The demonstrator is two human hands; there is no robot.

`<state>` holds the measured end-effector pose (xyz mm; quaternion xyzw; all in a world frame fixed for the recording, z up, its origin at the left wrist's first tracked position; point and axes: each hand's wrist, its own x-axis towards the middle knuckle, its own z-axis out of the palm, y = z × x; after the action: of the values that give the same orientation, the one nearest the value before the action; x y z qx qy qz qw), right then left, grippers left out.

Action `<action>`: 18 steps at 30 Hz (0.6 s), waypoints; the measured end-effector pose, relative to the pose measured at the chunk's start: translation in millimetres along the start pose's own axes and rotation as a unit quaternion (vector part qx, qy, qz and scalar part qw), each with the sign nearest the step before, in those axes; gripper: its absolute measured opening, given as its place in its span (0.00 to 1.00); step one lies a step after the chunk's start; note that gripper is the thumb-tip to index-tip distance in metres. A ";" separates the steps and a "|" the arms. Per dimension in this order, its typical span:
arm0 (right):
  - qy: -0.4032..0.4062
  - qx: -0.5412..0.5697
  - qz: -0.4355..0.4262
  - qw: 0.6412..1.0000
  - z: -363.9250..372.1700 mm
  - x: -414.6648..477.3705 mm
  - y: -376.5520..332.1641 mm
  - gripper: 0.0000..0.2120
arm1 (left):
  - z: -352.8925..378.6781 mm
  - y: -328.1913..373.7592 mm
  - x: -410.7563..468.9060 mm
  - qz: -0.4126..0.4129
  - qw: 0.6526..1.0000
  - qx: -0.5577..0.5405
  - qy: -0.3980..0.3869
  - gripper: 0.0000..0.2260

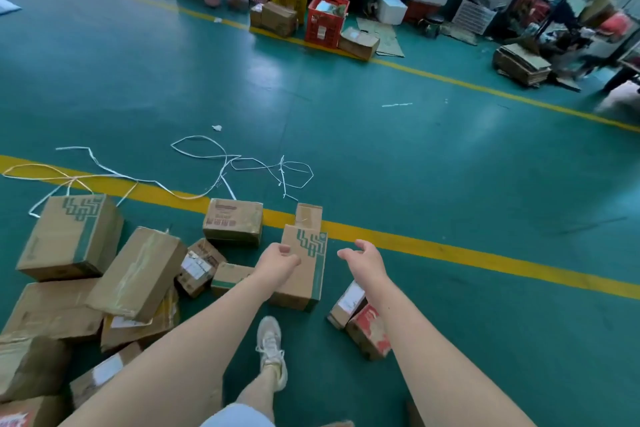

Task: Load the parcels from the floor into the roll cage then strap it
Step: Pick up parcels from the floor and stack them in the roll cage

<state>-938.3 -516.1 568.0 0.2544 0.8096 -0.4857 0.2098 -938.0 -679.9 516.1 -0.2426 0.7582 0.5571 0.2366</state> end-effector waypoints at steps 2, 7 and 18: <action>-0.005 -0.013 -0.003 1.000 -3.7 40.9 -28.4 0.29 | 0.8 24.7 42.1 -0.012 1.000 -0.010 -0.001 0.19; -0.022 -0.041 -0.010 0.999 -12.3 103.2 -84.6 0.29 | 0.5 76.4 106.0 -0.020 1.000 0.002 -0.002 0.20; -0.097 -0.149 -0.040 0.983 -7.8 223.9 -174.8 0.28 | -19.2 139.7 206.7 -0.068 0.993 -0.084 0.053 0.19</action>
<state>-1221.9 -532.3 558.8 0.1388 0.8582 -0.3899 0.3035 -1187.1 -683.2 493.2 -0.3420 0.7017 0.5879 0.2123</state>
